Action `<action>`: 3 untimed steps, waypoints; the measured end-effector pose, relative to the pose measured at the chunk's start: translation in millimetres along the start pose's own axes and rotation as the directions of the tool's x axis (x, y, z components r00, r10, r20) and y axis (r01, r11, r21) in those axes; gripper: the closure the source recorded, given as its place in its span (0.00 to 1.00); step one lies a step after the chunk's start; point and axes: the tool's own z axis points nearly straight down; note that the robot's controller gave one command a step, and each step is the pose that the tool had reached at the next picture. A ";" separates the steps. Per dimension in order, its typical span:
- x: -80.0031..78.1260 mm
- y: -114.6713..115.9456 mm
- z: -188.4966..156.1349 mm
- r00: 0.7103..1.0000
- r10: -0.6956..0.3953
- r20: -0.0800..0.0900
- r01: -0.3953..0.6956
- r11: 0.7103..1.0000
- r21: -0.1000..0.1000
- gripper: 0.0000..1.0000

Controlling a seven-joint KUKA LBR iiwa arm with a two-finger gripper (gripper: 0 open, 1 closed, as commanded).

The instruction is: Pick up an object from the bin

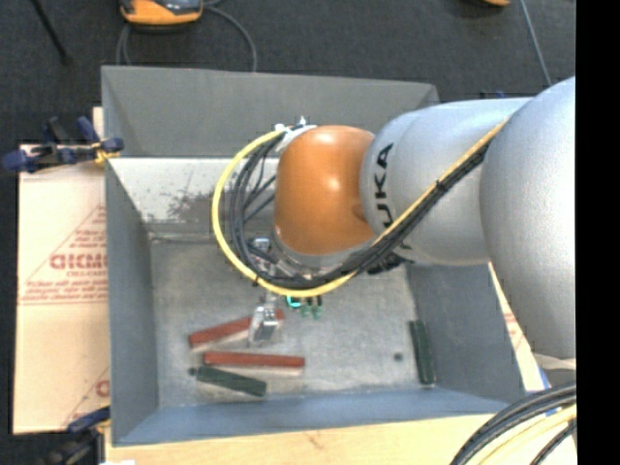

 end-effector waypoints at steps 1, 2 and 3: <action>-1.9 -0.4 -4.3 1.000 0.003 0.007 -0.003 1.000 -0.001 0.00; -2.5 0.2 1.1 1.000 0.004 0.015 -0.004 1.000 -0.003 0.00; -7.3 30.6 11.2 0.987 -0.161 -0.004 0.161 0.987 0.003 0.00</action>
Offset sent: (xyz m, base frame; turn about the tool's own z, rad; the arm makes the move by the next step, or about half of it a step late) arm -0.0102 0.0050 -0.0783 0.0290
